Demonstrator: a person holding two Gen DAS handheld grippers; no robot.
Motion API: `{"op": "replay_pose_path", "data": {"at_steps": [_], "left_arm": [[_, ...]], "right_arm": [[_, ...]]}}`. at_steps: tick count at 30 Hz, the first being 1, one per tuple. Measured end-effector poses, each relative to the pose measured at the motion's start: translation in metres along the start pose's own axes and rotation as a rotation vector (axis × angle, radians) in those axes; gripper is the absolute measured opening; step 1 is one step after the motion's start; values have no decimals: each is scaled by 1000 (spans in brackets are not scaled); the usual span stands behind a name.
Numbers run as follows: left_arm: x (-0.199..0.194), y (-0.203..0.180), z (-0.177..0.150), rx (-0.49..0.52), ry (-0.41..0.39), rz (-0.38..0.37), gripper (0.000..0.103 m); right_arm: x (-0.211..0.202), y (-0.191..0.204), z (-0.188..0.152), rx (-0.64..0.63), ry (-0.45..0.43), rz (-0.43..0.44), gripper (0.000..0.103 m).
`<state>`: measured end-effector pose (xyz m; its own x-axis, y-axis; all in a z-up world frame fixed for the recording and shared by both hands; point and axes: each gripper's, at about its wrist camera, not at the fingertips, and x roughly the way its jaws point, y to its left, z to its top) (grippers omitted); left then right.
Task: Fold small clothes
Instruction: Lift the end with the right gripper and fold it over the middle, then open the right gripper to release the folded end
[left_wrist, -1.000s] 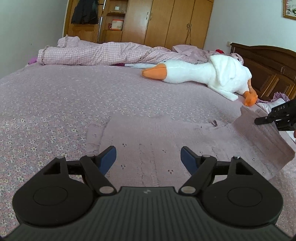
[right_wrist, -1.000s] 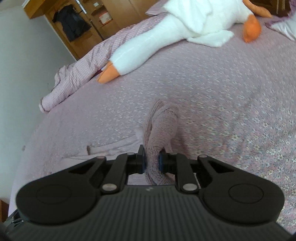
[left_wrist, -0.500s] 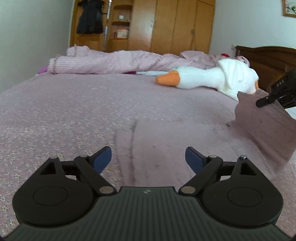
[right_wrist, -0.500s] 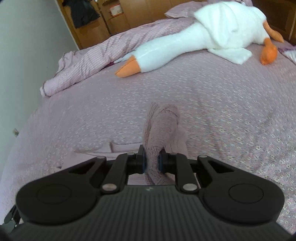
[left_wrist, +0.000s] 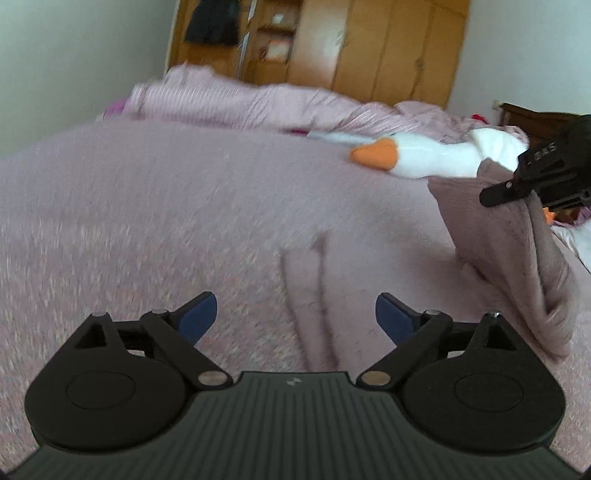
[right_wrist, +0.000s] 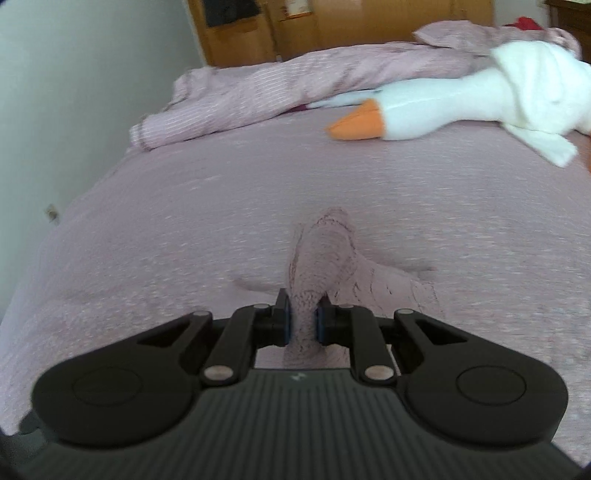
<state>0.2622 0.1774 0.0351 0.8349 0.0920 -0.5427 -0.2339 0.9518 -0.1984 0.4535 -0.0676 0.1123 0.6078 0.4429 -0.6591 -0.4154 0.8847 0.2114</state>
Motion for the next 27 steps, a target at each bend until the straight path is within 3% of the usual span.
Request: {"op": "replay_pose_path", "data": {"at_steps": [6, 11, 17, 20, 22, 24, 26, 27], "left_arm": [[2, 28, 4, -106, 29, 23, 97], [-4, 36, 8, -121, 30, 34, 97], [-4, 41, 9, -130, 45, 49, 97], [-2, 39, 8, -131, 55, 51, 97], [-2, 37, 7, -126, 60, 48, 97], [-2, 36, 7, -120, 62, 33, 97], [-5, 35, 7, -131, 58, 8, 97], [-9, 35, 6, -144, 54, -11, 97]], "right_arm": [[24, 49, -11, -63, 35, 60, 16], [45, 76, -22, -71, 68, 87, 16], [64, 96, -39, -125, 83, 25, 17], [68, 95, -43, -87, 69, 34, 22], [66, 89, -43, -50, 61, 85, 34], [52, 78, -43, -8, 23, 153, 36], [34, 69, -43, 4, -17, 175, 45], [25, 63, -45, -5, -28, 168, 55]]}}
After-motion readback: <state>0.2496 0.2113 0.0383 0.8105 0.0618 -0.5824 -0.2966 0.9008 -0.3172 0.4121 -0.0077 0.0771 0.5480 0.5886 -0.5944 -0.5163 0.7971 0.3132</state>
